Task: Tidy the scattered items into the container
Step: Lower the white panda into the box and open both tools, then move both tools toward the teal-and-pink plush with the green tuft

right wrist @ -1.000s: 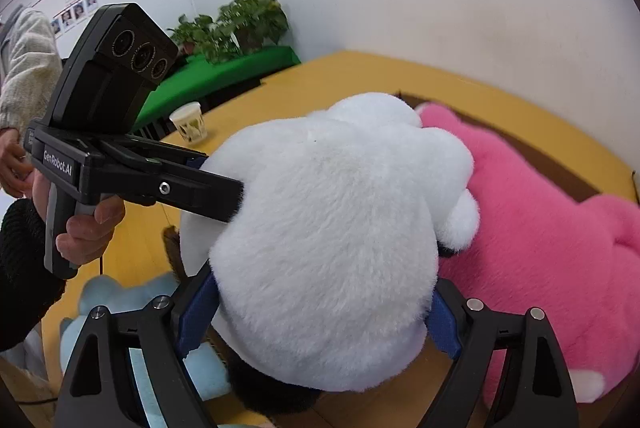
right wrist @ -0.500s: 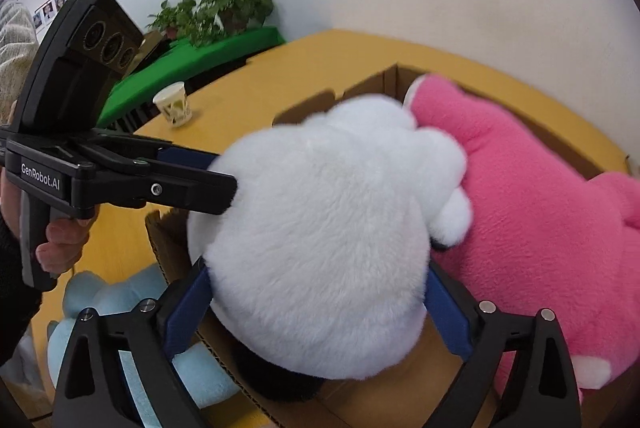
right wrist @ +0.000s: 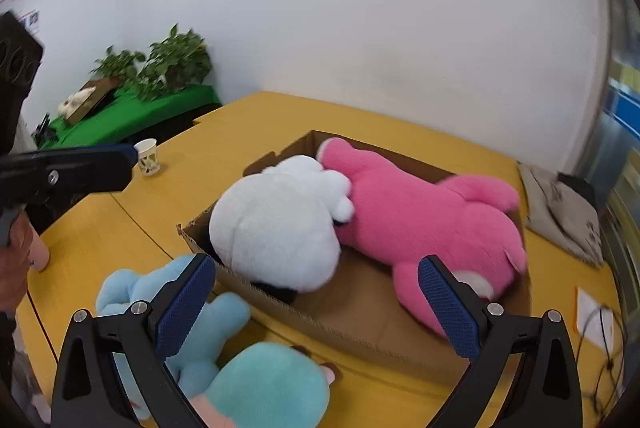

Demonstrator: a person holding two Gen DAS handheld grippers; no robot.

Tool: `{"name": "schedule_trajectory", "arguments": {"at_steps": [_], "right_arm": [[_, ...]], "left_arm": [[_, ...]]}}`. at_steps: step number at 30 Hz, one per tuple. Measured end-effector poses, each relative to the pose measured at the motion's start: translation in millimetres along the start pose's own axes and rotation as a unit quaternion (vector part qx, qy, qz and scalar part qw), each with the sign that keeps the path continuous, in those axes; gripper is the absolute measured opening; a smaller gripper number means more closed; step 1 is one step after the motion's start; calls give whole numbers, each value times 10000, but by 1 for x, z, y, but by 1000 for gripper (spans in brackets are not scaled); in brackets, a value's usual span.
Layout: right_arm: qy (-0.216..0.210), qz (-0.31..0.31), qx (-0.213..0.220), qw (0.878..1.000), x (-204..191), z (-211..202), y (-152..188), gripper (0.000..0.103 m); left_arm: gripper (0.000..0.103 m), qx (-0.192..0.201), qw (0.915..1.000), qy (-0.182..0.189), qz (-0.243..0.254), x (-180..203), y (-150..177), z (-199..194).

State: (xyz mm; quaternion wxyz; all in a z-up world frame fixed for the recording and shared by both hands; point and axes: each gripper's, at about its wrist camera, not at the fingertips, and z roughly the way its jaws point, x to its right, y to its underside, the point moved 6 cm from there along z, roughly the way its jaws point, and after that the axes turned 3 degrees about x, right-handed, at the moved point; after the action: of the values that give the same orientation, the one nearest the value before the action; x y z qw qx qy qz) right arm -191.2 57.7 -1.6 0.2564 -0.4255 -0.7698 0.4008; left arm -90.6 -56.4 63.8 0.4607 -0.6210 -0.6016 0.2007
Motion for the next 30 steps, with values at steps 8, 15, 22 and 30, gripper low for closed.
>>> {"name": "schedule_trajectory", "arguments": {"at_steps": [8,15,22,30], "right_arm": [[400,182,14,9990,18,-53,38,103],[423,489,-162,9978,31,-58,70,103],[-95,1062,-816,9910,25,-22,127,103],[-416,1790,-896,9789,35,-8,140,103]], "left_arm": [[73,-273,9993,263,4,49,47,10],[73,-833,9961,273,113,64,96,19],[73,-1311,9913,80,95,60,143,30],[73,-1589,9872,101,34,58,172,39]]}}
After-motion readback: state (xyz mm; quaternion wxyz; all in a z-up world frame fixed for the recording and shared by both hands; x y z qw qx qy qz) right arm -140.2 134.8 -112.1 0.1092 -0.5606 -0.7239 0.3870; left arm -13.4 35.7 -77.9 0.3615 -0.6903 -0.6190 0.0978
